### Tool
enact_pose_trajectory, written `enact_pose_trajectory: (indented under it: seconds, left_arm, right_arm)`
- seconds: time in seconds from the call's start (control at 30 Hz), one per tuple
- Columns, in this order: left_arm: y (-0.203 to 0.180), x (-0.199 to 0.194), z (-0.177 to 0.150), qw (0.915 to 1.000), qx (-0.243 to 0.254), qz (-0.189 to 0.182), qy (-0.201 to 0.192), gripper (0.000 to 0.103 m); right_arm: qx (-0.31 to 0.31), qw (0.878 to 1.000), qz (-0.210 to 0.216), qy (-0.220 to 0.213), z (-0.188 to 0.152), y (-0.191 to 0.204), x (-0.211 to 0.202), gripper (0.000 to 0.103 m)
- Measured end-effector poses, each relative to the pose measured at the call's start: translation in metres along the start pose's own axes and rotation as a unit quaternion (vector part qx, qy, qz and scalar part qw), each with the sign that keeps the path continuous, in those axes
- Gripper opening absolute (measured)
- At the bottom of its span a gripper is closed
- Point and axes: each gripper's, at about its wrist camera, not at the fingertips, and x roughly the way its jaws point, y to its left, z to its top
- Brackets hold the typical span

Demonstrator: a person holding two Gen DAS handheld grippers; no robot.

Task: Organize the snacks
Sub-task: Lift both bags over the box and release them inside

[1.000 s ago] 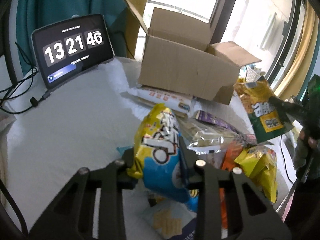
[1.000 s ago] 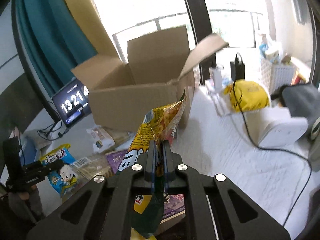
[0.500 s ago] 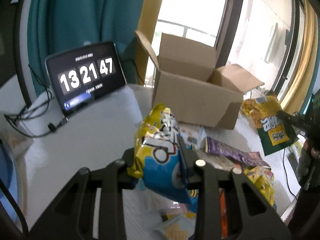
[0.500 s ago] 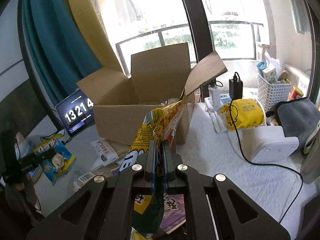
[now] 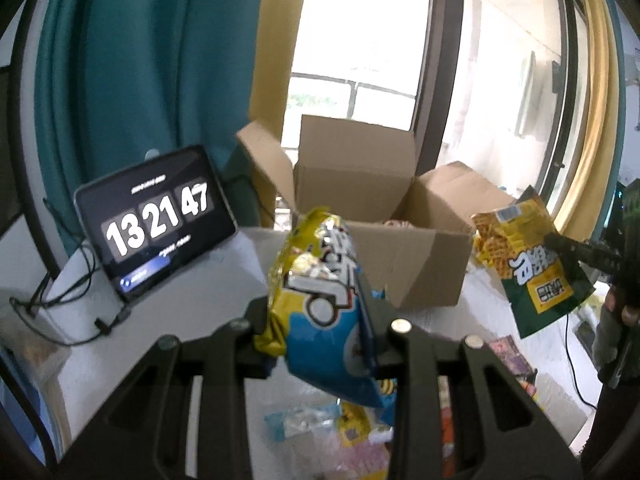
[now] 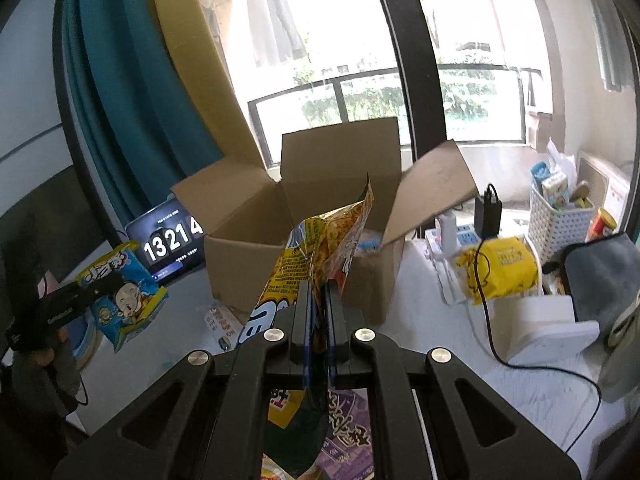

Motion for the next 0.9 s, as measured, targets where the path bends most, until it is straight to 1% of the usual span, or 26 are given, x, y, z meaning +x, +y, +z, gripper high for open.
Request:
enact_pose_trajectory:
  seconds: [0.5,0.9]
  left_arm:
    - [-0.018,0.023,0.042,0.9982,0.045,-0.008,-0.039,0.033]
    - [-0.030,0.049,0.076,0.9950,0.068,-0.008,-0.073,0.033]
  right_arm:
    - [-0.030,0.999,0.009,-0.020,0.033,0.005,0.018,0.007]
    - [-0.047,0.998,0.011,-0.034,0.059,0.007,0.044,0.007]
